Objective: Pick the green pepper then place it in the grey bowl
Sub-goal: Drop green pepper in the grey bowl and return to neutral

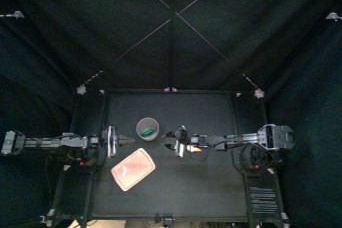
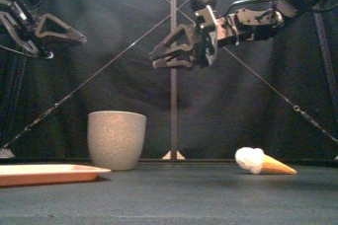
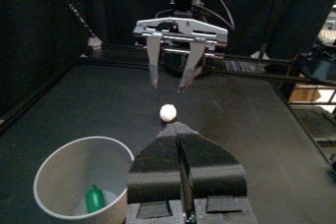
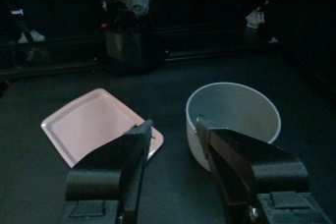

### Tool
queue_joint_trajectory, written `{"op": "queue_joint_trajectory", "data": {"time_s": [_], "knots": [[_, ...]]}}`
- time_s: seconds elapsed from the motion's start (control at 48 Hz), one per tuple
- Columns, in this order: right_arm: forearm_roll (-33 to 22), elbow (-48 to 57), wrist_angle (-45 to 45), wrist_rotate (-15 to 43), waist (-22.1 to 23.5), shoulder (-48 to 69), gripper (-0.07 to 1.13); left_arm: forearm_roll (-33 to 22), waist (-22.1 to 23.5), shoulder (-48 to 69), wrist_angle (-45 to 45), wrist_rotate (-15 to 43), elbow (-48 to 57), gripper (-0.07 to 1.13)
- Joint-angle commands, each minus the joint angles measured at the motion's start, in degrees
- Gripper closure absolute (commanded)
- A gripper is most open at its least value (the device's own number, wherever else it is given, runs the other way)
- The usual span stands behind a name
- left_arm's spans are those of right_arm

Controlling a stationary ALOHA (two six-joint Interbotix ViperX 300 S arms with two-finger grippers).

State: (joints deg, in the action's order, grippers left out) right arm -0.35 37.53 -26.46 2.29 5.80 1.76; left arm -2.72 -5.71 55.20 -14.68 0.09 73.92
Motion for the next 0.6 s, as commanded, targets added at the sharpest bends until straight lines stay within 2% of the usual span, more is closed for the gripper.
{"op": "queue_joint_trajectory", "data": {"time_s": [0.021, 0.604], "knots": [[0.4, 1.1, -3.0, -0.2, -0.3, 2.5, 0.25, -0.1, -0.4, -0.2, -0.3, 0.1, -0.4, 0.95], [0.4, 1.9, -3.2, -0.2, -0.9, 1.9, 0.25, 0.0, -1.0, -0.3, -0.3, 0.1, 0.1, 0.95]]}}
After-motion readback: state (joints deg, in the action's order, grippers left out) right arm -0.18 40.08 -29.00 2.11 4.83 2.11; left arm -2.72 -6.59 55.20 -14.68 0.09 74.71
